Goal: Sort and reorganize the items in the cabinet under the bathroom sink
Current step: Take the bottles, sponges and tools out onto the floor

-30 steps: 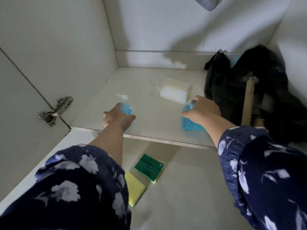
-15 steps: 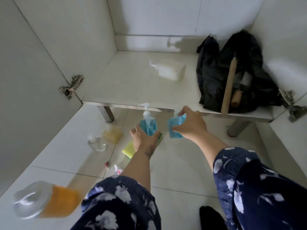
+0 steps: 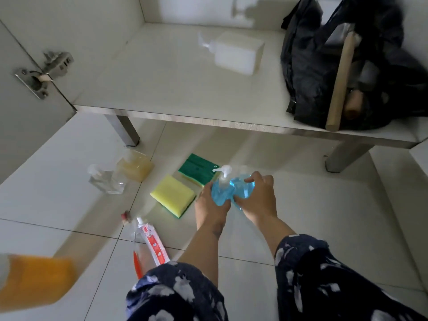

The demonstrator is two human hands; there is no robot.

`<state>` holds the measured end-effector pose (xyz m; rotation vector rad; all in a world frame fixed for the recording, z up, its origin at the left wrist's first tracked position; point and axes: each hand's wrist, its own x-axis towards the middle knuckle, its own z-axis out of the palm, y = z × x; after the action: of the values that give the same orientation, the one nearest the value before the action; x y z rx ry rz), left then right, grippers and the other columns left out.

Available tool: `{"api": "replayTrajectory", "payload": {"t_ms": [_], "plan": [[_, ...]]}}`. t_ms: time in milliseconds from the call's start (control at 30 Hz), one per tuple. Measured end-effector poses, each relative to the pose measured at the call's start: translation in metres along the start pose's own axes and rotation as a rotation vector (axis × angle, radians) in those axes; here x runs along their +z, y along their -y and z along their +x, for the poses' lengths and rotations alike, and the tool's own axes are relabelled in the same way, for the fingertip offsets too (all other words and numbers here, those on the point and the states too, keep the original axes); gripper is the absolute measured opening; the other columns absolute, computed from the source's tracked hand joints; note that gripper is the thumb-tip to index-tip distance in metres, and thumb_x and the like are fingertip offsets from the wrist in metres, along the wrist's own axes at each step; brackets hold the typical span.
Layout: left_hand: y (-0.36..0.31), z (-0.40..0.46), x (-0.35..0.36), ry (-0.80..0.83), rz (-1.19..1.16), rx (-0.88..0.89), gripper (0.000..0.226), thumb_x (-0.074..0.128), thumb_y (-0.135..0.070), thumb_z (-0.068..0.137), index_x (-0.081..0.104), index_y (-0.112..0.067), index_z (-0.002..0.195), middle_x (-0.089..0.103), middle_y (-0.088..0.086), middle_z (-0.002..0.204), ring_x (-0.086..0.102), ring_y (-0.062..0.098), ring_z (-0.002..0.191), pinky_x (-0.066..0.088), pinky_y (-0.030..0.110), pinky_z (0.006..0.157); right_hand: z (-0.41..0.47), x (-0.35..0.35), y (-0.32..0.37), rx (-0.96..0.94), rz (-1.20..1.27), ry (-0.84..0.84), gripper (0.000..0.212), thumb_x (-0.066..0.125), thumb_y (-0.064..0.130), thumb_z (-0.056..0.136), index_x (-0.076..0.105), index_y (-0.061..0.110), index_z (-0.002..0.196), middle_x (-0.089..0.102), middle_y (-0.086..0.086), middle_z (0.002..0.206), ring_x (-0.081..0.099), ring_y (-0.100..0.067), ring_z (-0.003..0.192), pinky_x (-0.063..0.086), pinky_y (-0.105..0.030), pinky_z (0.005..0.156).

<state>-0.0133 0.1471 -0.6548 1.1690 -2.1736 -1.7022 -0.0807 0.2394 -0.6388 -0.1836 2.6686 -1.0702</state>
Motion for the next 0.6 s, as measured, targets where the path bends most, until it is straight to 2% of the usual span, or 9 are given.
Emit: {"api": "replayTrajectory", "payload": {"t_ms": [167,267,367,500,600], "plan": [[0.029,0.014,0.008,0.01,0.008,0.045,0.055,0.071,-0.009,0.081,0.048,-0.025,0.129,0.061,-0.007,0.113,0.055,0.009,0.106,0.042,0.023,0.09,0.0,0.024,-0.023,-0.119,0.104,-0.102,0.043,0.081,0.015,0.07,0.054,0.013,0.103,0.031,0.008,0.108,0.052,-0.014,0.082,0.05,-0.028,0.072],[0.038,0.016,0.006,0.034,0.023,0.046,0.059,0.072,-0.011,0.082,0.045,-0.022,0.133,0.059,-0.004,0.127,0.051,0.006,0.116,0.041,0.026,0.1,0.0,0.029,-0.032,-0.171,0.102,-0.127,0.047,0.083,0.015,0.069,0.053,0.014,0.105,0.034,0.006,0.114,0.049,-0.01,0.085,0.047,-0.023,0.073],[0.038,0.017,0.001,0.055,0.069,0.059,0.062,0.071,-0.012,0.083,0.042,-0.023,0.137,0.057,-0.004,0.13,0.05,0.011,0.124,0.042,0.034,0.105,-0.004,0.029,-0.04,-0.161,0.078,-0.081,0.046,0.082,0.014,0.07,0.048,0.015,0.102,0.042,-0.001,0.119,0.047,-0.009,0.088,0.042,-0.021,0.073],[0.033,0.015,-0.003,0.078,0.115,0.061,0.061,0.07,-0.011,0.084,0.041,-0.024,0.137,0.055,-0.001,0.134,0.048,0.018,0.128,0.04,0.029,0.099,-0.009,0.025,-0.048,-0.124,0.036,-0.047,0.047,0.081,0.018,0.072,0.042,0.017,0.097,0.049,0.0,0.11,0.049,-0.013,0.09,0.037,-0.02,0.073],[0.024,0.012,-0.009,0.095,0.12,0.042,0.066,0.073,-0.013,0.082,0.04,-0.024,0.137,0.051,0.002,0.138,0.046,0.021,0.129,0.04,0.027,0.089,-0.007,0.011,-0.044,-0.107,-0.048,0.025,0.046,0.08,0.023,0.073,0.04,0.019,0.097,0.05,0.0,0.112,0.047,-0.012,0.089,0.038,-0.023,0.074]]}}
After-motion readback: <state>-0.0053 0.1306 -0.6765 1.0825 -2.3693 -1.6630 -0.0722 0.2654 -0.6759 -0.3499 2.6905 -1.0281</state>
